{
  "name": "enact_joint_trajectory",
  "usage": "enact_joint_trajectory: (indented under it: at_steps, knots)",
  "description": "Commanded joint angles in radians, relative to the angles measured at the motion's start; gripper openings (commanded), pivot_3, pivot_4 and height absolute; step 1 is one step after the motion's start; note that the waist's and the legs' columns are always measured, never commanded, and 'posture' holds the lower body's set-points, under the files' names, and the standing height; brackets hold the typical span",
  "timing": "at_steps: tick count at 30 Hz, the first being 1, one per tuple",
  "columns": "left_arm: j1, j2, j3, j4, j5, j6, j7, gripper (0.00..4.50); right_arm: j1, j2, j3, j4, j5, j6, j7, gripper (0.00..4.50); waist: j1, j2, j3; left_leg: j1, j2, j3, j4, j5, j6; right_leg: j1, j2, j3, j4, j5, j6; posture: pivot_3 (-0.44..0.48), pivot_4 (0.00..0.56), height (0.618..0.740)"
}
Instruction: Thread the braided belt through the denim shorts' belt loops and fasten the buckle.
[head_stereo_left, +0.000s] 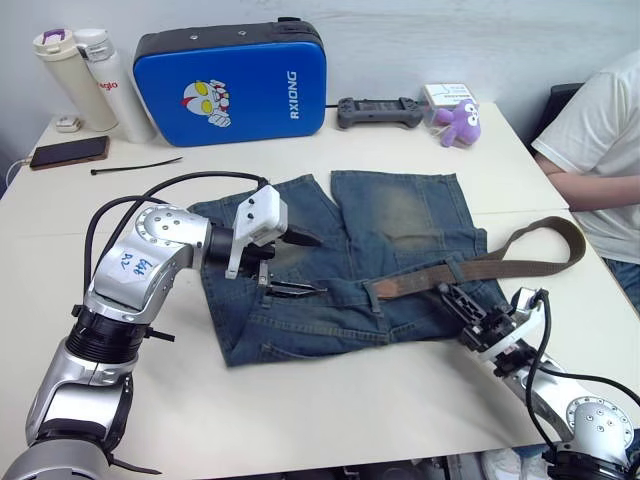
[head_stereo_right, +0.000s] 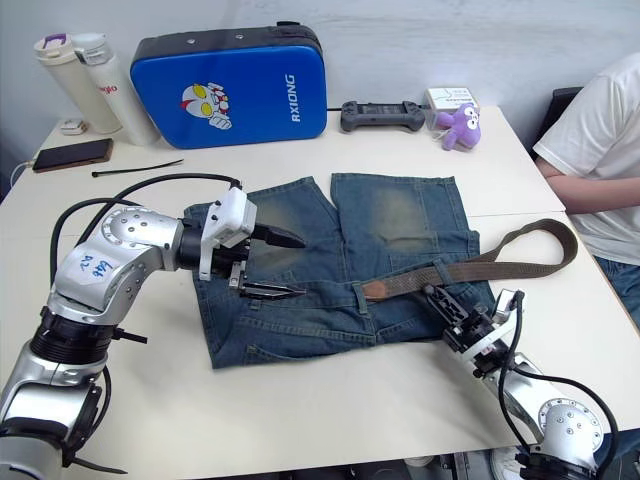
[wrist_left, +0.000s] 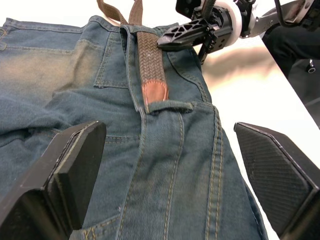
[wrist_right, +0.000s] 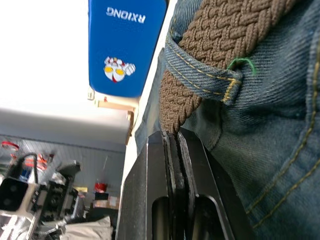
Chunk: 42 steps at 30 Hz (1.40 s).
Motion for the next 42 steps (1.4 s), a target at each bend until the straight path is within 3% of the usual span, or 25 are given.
enact_joint_trajectory:
  at_steps: [1, 11, 31, 38, 42]
  knots:
    - [-0.01, -0.002, 0.004, -0.028, 0.004, -0.01, 0.004, 4.5, 0.028, 0.03, 0.122, -0.03, -0.021, 0.08, -0.041, 0.11, -0.001, 0.0, 0.0, 0.0, 0.0, 0.0, 0.0, 0.0, -0.001, 0.0, 0.0, 0.0, 0.0, 0.0, 0.0, 0.0, 0.15, 0.739]
    - [-0.001, -0.002, 0.007, -0.037, 0.002, -0.01, 0.009, 4.5, 0.046, -0.08, 0.062, 0.023, 0.016, 0.125, 0.041, 0.11, 0.013, 0.002, 0.001, -0.001, 0.0, 0.0, 0.0, 0.0, -0.001, 0.0, 0.0, 0.0, -0.001, 0.0, 0.0, 0.0, 0.15, 0.739]
    - [-0.01, 0.006, 0.005, -0.037, 0.004, -0.007, 0.0, 4.5, -0.063, -0.328, 0.061, 0.299, -0.187, 0.195, 0.404, 0.11, 0.054, 0.003, 0.002, -0.003, -0.003, 0.0, 0.005, -0.001, 0.004, 0.003, -0.003, 0.0, -0.006, 0.001, 0.002, 0.0, 0.15, 0.739]
    - [-0.016, 0.011, 0.001, -0.034, 0.007, -0.008, -0.005, 4.5, -0.106, -0.372, 0.115, 0.353, -0.302, 0.21, 0.526, 0.11, 0.055, 0.003, 0.002, -0.004, -0.003, 0.0, 0.004, -0.001, 0.005, 0.003, -0.003, -0.001, -0.007, 0.001, 0.003, 0.0, 0.15, 0.739]
    - [-0.01, 0.013, 0.003, -0.04, 0.005, -0.004, -0.004, 4.5, -0.131, -0.331, 0.126, 0.342, -0.321, 0.214, 0.517, 0.11, 0.054, 0.003, 0.002, -0.004, -0.003, 0.0, 0.005, -0.001, 0.005, 0.004, -0.003, 0.0, -0.007, 0.002, 0.003, 0.0, 0.15, 0.739]
